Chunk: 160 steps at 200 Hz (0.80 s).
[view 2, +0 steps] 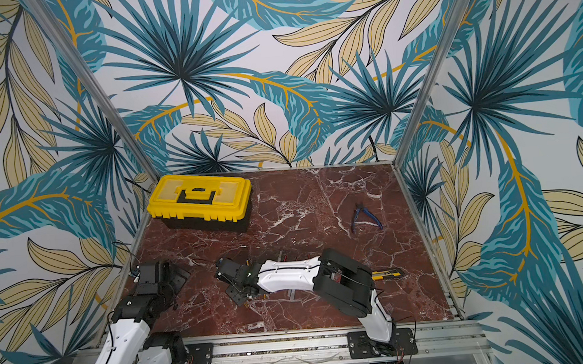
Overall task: Remove protective caps from carving knives
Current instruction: Pick up the carving knife from the center of the board.
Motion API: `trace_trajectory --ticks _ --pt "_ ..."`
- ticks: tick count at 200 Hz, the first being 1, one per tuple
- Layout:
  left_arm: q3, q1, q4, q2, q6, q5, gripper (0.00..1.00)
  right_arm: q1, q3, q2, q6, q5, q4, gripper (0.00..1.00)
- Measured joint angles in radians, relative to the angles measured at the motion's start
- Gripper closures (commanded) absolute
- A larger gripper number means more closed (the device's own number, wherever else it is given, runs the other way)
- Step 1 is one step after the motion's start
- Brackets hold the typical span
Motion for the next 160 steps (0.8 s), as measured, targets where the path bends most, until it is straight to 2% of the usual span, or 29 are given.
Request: trace_trajectory --ticks 31,56,116,160 --pt "0.000 0.010 0.000 0.004 0.009 0.015 0.09 0.000 0.054 0.043 0.000 0.018 -0.040 0.66" --pt "0.000 0.014 0.001 -0.005 0.016 0.026 0.09 0.000 0.104 0.083 0.001 0.033 -0.058 0.73" --pt "0.000 0.025 0.005 -0.019 0.019 0.031 0.08 -0.007 0.126 0.104 0.016 0.050 -0.076 0.80" --pt "0.000 0.030 0.014 -0.018 0.019 0.032 0.07 -0.034 0.134 0.111 0.046 0.039 -0.072 0.91"
